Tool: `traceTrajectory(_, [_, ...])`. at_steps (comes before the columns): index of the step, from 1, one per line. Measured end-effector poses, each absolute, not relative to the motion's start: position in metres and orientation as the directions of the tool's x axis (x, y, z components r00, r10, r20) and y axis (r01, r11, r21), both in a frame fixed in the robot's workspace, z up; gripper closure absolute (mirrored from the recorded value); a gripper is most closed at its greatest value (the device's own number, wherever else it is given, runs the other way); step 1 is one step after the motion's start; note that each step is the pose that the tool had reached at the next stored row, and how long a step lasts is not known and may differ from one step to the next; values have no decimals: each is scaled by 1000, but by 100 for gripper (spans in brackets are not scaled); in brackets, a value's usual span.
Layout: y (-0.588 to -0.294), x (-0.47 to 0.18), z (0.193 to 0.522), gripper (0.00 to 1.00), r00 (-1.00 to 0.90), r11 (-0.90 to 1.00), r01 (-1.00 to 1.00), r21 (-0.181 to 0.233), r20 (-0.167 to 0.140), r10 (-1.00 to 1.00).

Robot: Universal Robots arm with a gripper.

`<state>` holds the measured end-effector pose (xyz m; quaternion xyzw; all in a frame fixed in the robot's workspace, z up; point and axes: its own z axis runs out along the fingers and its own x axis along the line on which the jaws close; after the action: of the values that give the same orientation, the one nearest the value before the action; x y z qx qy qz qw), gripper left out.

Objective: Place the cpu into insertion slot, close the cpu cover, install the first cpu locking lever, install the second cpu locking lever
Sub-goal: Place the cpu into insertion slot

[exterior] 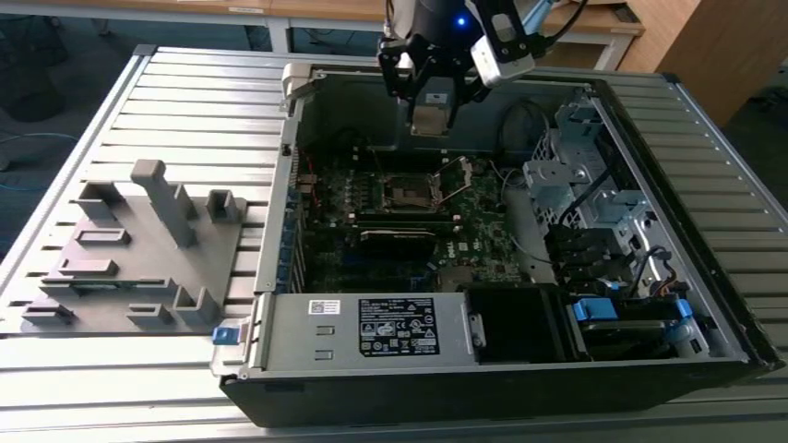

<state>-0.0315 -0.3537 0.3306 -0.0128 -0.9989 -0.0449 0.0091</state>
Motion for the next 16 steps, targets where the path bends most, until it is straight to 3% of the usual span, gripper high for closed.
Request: traceTrajectory(16, [-354,-31,326,46,-1000,996,26,90,19,25])
